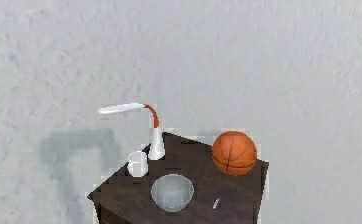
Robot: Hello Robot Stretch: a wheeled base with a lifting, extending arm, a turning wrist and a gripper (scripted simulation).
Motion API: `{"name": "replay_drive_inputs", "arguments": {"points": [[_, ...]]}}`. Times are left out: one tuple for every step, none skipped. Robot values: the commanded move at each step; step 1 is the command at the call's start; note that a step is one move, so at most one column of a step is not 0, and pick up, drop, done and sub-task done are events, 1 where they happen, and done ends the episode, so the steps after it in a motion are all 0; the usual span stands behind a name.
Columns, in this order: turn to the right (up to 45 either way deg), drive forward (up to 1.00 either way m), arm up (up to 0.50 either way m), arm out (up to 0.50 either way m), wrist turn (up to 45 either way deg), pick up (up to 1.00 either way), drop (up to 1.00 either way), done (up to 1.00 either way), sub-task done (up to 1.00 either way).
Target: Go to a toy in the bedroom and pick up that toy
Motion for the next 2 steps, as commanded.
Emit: {"name": "replay_drive_inputs", "arguments": {"points": [[45.0,0.00,0.00,0.00,0.0,0.00,0.00,0.00,0.00],[15.0,0.00,0.00,0.00,0.0,0.00,0.00,0.00,0.00]]}}
